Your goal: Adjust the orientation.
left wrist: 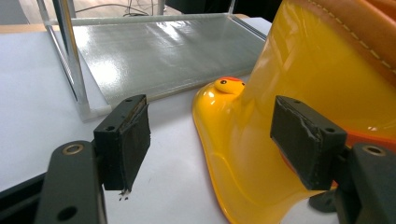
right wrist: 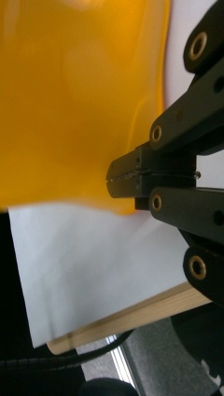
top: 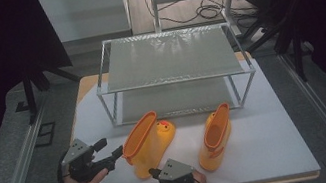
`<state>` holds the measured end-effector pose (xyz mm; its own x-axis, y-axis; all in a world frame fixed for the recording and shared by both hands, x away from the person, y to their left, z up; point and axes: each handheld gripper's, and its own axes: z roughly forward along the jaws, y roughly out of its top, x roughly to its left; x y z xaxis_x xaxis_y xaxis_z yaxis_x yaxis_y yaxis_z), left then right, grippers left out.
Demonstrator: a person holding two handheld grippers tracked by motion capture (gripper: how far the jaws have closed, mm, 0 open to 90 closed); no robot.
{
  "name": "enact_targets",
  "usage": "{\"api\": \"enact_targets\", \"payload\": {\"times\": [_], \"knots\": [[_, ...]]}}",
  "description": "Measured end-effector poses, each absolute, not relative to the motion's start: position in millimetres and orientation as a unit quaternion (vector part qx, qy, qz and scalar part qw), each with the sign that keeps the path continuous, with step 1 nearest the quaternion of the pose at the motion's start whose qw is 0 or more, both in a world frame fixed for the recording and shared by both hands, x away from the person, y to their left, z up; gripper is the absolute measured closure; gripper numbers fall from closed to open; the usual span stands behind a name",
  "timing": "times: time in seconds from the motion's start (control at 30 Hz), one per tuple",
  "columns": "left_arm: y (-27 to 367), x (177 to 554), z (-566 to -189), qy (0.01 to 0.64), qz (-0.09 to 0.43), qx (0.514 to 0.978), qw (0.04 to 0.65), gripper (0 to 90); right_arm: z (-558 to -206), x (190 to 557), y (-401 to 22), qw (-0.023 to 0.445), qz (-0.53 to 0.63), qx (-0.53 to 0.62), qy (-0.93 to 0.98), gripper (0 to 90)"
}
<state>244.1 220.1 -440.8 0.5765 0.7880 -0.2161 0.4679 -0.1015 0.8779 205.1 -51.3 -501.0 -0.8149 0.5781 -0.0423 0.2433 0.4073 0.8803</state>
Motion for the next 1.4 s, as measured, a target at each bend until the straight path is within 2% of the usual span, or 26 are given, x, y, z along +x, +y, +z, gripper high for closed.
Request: {"api": "enact_targets", "payload": {"times": [0.2,0.33,0.57,0.9,1.4], "knots": [[217.4,244.0,-441.2,0.43,0.154,0.728,0.511,28.3,-496.7,201.7,-73.7,0.193,0.481,0.272,0.811,89.5],[218.7,244.2,-443.1,0.434,0.153,0.727,0.51,28.3,-496.0,193.5,-92.9,0.232,0.466,0.288,0.804,89.5],[221.7,243.1,-441.8,0.437,0.155,0.723,0.513,28.3,-494.7,178.9,-116.9,0.271,0.449,0.299,0.797,89.6],[218.4,245.5,-444.7,0.436,0.148,0.725,0.512,28.3,-497.0,176.9,-142.3,0.298,0.432,0.323,0.787,89.6],[218.3,245.8,-446.2,0.437,0.145,0.725,0.512,28.3,-498.3,182.1,-153.4,0.32,0.415,0.339,0.781,89.6]]}}
